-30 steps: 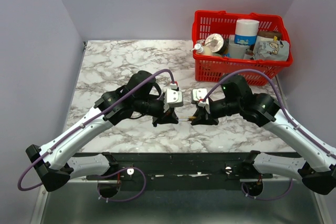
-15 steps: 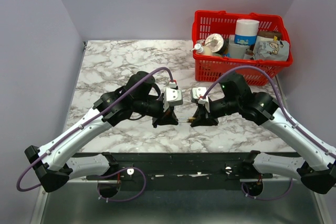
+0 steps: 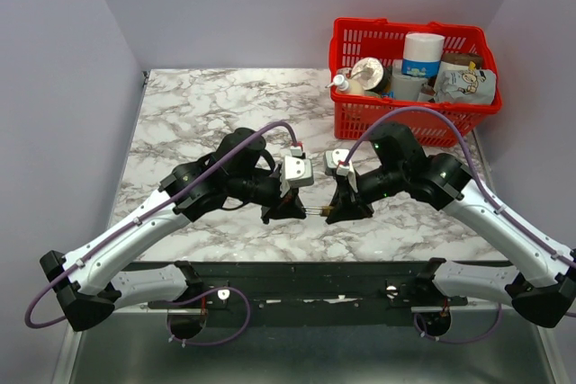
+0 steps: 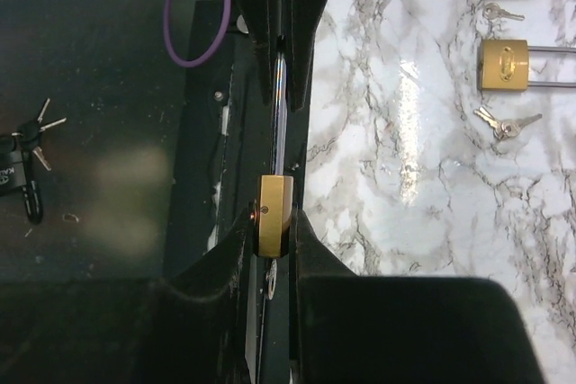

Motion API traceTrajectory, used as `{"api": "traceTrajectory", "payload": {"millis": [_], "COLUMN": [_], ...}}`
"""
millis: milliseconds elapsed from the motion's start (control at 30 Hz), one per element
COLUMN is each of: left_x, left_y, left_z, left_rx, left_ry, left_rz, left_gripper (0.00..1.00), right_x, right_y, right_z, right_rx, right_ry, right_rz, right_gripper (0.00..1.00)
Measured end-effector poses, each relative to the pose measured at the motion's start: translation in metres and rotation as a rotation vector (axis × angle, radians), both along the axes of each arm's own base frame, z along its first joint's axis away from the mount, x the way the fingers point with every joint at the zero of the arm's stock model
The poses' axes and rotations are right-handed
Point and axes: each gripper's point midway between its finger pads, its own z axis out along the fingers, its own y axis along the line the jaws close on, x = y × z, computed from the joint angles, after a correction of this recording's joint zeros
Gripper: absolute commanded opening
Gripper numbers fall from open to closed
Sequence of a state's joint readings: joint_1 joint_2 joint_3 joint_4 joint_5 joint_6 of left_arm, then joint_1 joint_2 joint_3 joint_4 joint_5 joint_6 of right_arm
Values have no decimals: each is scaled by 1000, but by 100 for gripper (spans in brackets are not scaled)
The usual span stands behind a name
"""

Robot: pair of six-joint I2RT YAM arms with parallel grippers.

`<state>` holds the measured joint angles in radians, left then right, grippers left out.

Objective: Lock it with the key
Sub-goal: Lock the lock.

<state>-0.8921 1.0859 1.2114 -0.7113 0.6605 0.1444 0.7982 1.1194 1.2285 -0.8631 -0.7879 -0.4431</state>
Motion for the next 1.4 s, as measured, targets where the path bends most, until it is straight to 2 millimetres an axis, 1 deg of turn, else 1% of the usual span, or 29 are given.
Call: {"api": "traceTrajectory", "payload": {"millis": [300,533,567,633,667,733,767,800,867,900,1033,1233,1333,1367,1400], "left_x": [-1,-4,-5,-5,-5,-4,-2,0,1,2,1,-2,-3,-2,-2], "left_y": [-4,-10,-10,-10,-10,-10,-12,-14,-16,-15,-12,-7,-7,-7,-6], "left_z": [0,-8,-8,-8,-8,-8,-6,-4,-1,-1,-3,-9,-10,-11,-11], "left_rx": [-17,-8,-7,-7,-7,-10,-25,-37,-52,-56,-51,-27,-21,-20,-20], "left_ry": [47,126,129,127,119,95,74,53,9,-11,-64,-82,-79,-80,-80], "left_rz": [25,48,49,45,40,26,21,13,-6,-15,-51,-84,-85,-82,-80], "left_gripper": [0,0,0,0,0,0,0,0,0,0,0,0,0,0,0], "right_x": [-1,-4,-4,-5,-6,-5,-3,-2,-2,-2,-3,0,2,2,2], "right_y": [2,-1,-1,-2,-3,-4,-2,1,1,0,-4,-3,-3,-3,-3], "right_z": [2,-4,-5,-6,-6,-7,-4,-2,2,3,10,8,5,5,5], "right_rx": [2,-33,-38,-43,-45,-51,-35,-21,-4,1,19,8,-1,-3,-5], "right_ry": [43,119,125,130,130,122,102,83,61,50,12,2,-1,-1,0], "right_rz": [-26,-51,-52,-53,-52,-58,-51,-43,-37,-34,-37,-43,-47,-47,-49], "right_gripper": [1,1,8,21,29,39,52,56,61,61,60,44,24,12,6]}}
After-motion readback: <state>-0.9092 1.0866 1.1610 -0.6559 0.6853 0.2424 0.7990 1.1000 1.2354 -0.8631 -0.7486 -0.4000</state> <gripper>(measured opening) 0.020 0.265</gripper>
